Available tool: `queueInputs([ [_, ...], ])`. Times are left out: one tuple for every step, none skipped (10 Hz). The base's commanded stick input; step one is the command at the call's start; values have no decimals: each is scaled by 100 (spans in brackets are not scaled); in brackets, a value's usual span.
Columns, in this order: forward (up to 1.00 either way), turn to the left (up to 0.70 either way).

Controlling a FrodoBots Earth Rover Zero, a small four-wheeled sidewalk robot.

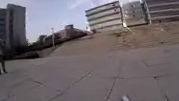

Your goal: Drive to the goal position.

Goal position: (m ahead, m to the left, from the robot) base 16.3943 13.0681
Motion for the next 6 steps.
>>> queueInputs([
  [70, 14],
  [70, 14],
  [70, 14],
  [70, 14],
  [70, 14],
  [70, 14],
])
